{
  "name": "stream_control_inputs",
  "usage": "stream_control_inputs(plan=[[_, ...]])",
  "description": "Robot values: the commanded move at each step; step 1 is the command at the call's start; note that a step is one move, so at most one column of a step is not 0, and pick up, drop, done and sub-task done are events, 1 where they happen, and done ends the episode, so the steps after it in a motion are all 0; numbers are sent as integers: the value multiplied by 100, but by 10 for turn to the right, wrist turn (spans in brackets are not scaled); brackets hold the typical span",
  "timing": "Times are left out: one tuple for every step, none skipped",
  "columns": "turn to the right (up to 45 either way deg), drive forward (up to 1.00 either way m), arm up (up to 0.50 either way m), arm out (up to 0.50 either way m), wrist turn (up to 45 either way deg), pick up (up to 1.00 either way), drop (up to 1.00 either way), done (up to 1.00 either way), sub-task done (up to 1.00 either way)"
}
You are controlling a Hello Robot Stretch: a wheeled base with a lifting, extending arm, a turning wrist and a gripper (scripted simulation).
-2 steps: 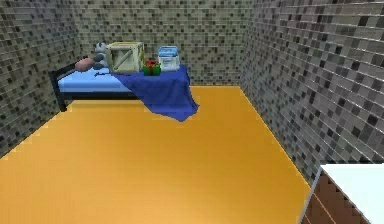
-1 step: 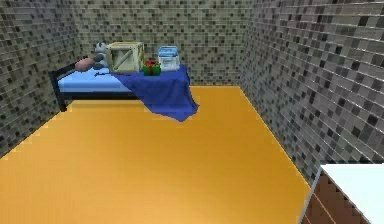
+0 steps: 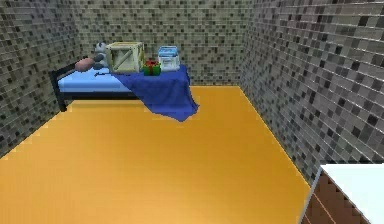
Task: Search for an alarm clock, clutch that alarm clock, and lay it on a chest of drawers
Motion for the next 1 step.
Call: stream_control_inputs(plan=[[0, 0, 0, 0, 450, 0, 0, 0, 0]])
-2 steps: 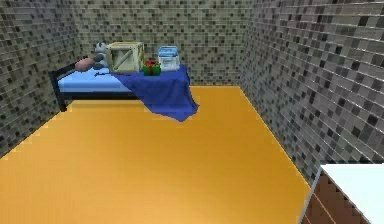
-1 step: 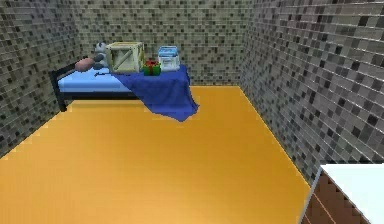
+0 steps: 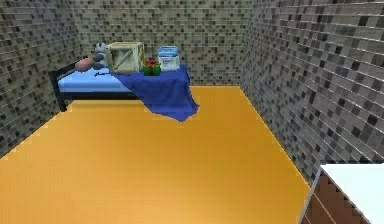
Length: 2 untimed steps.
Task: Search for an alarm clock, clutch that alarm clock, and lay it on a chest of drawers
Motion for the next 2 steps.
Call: stream_control_inputs(plan=[[0, 0, 0, 0, 450, 0, 0, 0, 0], [0, 0, 0, 0, 390, 0, 0, 0, 0]])
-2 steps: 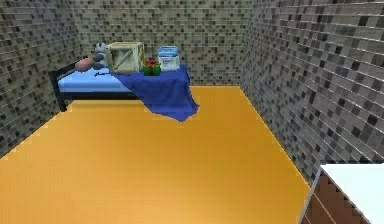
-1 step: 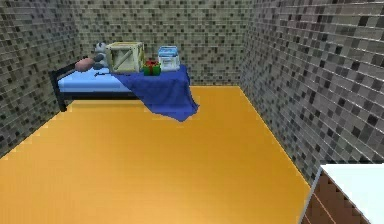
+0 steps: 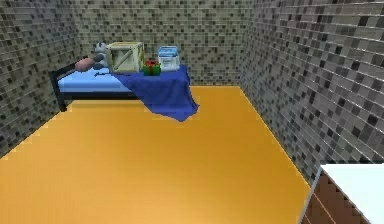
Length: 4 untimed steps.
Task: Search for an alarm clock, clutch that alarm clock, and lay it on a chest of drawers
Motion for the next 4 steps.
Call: stream_control_inputs(plan=[[0, 0, 0, 0, 0, 100, 0, 0, 0], [0, 0, 0, 0, -450, 0, 0, 0, 0], [0, 0, 0, 0, -450, 0, 0, 0, 0], [0, 0, 0, 0, -390, 0, 0, 0, 0]])
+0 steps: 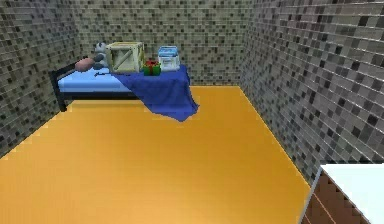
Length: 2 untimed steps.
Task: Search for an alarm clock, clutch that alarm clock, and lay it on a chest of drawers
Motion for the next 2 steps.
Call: stream_control_inputs(plan=[[0, 0, 0, -46, 0, 0, 0, 0, 0], [450, 0, 0, 0, 0, 0, 0, 0, 0]])
